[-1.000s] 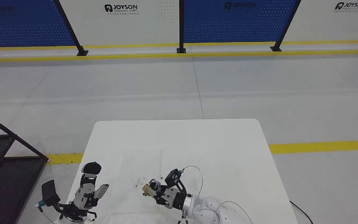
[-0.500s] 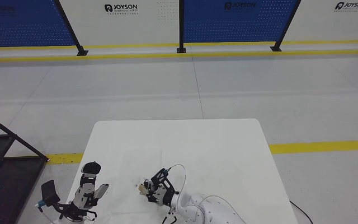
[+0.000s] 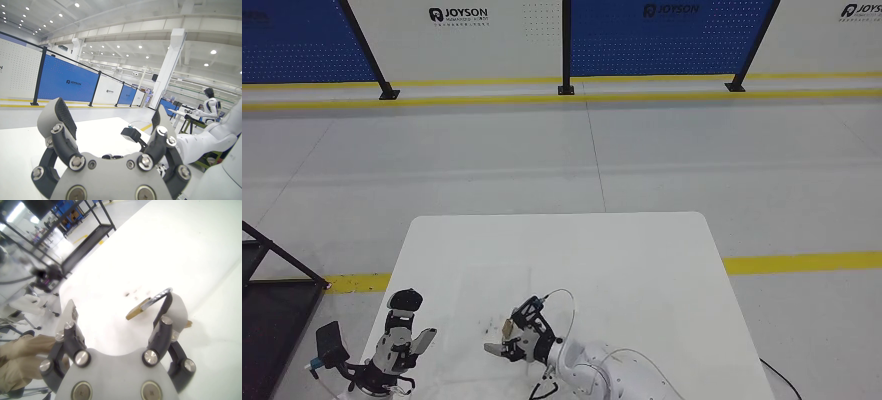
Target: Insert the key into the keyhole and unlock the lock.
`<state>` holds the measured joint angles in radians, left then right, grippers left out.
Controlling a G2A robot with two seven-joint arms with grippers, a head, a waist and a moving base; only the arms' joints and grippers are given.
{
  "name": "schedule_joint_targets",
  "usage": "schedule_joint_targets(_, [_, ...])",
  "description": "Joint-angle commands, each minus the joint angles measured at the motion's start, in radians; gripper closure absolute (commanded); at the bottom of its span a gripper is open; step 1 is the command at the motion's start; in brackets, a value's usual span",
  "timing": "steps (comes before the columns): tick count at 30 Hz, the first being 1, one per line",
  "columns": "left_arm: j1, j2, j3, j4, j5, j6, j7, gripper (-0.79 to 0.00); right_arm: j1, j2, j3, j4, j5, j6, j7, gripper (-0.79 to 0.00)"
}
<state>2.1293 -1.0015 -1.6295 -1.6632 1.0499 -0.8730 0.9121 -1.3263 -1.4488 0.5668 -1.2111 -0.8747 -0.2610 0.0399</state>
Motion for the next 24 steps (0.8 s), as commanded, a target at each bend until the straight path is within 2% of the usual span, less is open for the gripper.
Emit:
schedule_joint_targets(1, [0.000,0.000,0.000,0.000,0.000,0.000,0.000,-0.785,-0.016,0.012,0.022,-0.042,-0.020,0.006,-0.003,-0.785])
schedule_joint_targets(6, [0.000,0.000,0.000,0.000,0.000,0.000,0.000,-0.785,-0.076,0.054,0.107,-0.170,-0.050,-0.018,-0.014,-0.785])
schedule_joint_targets(16, [0.000,0.000,0.000,0.000,0.000,0.000,0.000,-0.785,-0.271,0.140,0.327,-0.491,-0.096,-0.142,-0.093,-0.785])
schedule_joint_targets(24, [0.000,0.000,0.000,0.000,0.000,0.000,0.000,-0.785,-0.277,0.142,0.334,-0.500,-0.100,-0.143,-0.101,-0.785])
